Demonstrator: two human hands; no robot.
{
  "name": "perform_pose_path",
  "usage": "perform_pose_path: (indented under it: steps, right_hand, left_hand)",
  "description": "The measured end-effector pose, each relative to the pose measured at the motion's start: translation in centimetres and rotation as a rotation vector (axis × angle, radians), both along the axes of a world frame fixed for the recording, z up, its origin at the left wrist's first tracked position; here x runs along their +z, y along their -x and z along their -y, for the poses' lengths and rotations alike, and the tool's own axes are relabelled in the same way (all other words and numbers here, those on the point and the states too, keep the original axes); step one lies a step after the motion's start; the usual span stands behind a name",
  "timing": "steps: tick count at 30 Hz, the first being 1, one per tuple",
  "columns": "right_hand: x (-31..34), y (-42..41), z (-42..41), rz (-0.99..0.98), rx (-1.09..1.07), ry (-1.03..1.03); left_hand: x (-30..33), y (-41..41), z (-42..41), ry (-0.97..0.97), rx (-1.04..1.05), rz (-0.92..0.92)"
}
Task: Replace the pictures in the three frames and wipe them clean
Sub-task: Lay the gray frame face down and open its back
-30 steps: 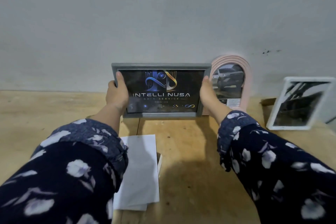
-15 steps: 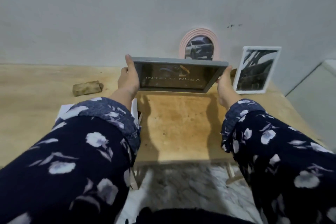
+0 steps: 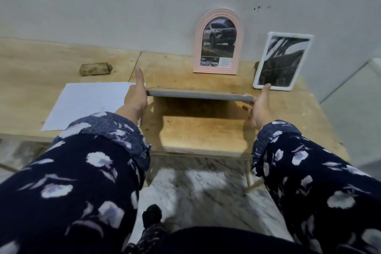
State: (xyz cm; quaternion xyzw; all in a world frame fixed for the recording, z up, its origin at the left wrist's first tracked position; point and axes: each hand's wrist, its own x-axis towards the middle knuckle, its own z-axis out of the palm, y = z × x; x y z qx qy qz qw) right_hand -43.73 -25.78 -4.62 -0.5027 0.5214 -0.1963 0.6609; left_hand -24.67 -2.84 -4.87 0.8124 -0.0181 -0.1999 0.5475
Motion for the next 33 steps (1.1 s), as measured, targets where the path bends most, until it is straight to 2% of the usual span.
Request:
perform_pose_path:
  steps: [5, 13, 17, 19, 22, 24, 26, 29, 33]
  right_hand:
    - [-1.7, 1.9, 0.4, -0.060, 0.075, 0.005]
    - [-5.2, 3.0, -0.3, -0.151, 0.115, -0.006]
    - [-11.0, 2.9, 2.1, -0.205, 0.142, 0.011]
    - [-9.6, 2.9, 0.8, -0.280, 0.159, 0.016]
    - [-7.1, 3.0, -1.0, -0.482, 0.346, 0.304]
    - [-7.1, 3.3, -1.7, -0.559, 0.447, 0.545]
    - [-7.4, 4.1, -2.3, -0.568, 0.496, 0.692]
    - [-8.2, 5.2, -2.6, -0.561, 0.529, 0.735]
    - [-9.0, 5.9, -2.2, -0.563, 0.543, 0.753]
  left_hand:
    - [-1.7, 1.6, -0.8, -0.199, -0.045, 0.036]
    - [-5.5, 3.6, -0.5, -0.356, -0.060, -0.022]
    - [-6.7, 4.3, -0.2, -0.467, -0.091, -0.004]
    - [-6.6, 4.7, 0.5, -0.570, -0.134, 0.033]
    - [-5.8, 5.7, 2.0, -0.767, -0.225, 0.206]
    - [-5.4, 6.4, 3.5, -0.804, -0.326, 0.284]
    - [-5.4, 7.2, 5.4, -0.784, -0.496, 0.288]
    - [-6.1, 9.0, 8.5, -0.750, -0.706, 0.340]
    - [-7.5, 11.6, 11.6, -0.735, -0.823, 0.408]
